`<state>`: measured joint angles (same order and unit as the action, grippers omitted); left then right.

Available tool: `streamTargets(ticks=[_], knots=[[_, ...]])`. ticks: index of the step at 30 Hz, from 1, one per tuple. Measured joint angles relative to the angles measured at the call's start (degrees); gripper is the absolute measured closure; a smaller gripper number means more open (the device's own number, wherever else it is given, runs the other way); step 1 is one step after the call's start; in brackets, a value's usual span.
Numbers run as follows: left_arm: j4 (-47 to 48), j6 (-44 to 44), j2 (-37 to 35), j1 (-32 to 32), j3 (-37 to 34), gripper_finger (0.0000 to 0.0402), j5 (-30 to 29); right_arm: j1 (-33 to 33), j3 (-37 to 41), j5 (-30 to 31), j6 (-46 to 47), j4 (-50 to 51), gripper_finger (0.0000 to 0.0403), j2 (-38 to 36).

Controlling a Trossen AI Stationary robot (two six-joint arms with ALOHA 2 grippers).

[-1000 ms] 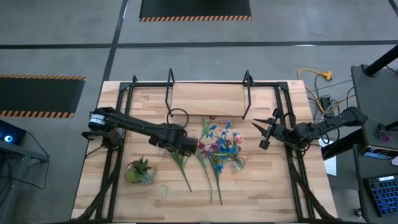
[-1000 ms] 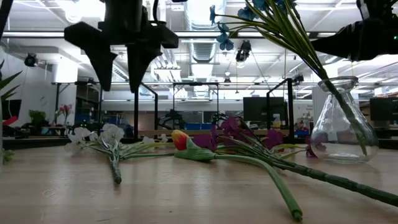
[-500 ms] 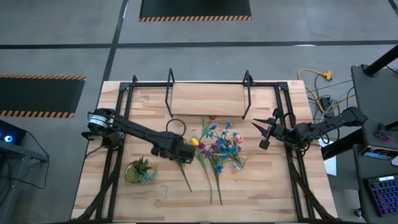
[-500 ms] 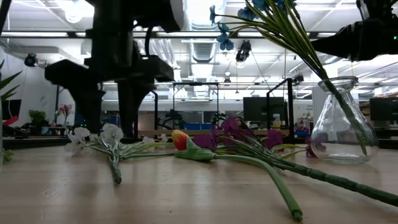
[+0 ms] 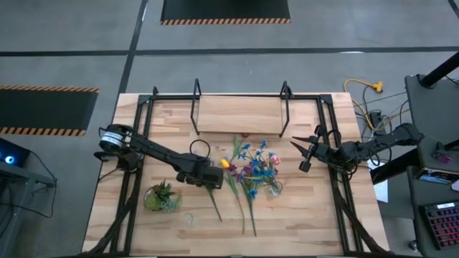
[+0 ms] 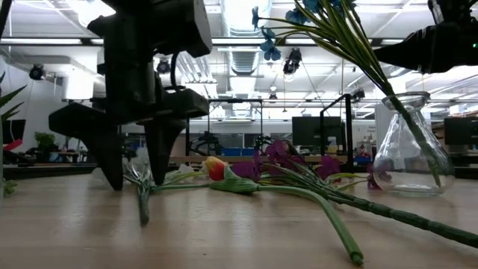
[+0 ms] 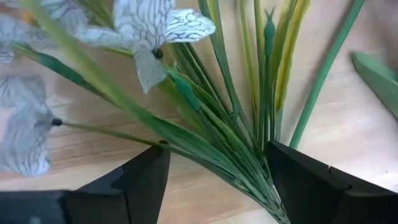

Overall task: Pick and place flowers into a vace then onto a shelf
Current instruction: Put the white flowers into the left transparent vase

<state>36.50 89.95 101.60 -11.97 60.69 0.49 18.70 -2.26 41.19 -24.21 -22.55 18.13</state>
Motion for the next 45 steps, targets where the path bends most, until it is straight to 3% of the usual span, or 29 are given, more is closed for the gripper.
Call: streamTargets(ticks=[7,17,30,37,45], knots=[[-0.3,-1.5,0.0,0.0,-1.7,0.0174,0.4,0.0,0.0,0.0,-0.4,0.0,0.0331,0.0],[2.3,-3.2,0.2,0.1,-1.4,0.0280,0.8,0.0,0.0,0.0,-0.9,0.0,0.0332,0.0],[5.2,-6.4,-2.1,0.2,-1.7,0.0388,0.9,0.0,0.0,0.0,-0.9,0.0,0.0332,0.0],[8.5,-5.7,-8.7,0.8,-1.7,0.0393,0.1,0.0,0.0,0.0,-0.9,0.0,0.0328,0.0],[9.0,-6.0,-13.9,1.2,-1.7,0.0393,-5.4,0.0,0.0,0.0,-0.9,0.0,0.0338,0.0]])
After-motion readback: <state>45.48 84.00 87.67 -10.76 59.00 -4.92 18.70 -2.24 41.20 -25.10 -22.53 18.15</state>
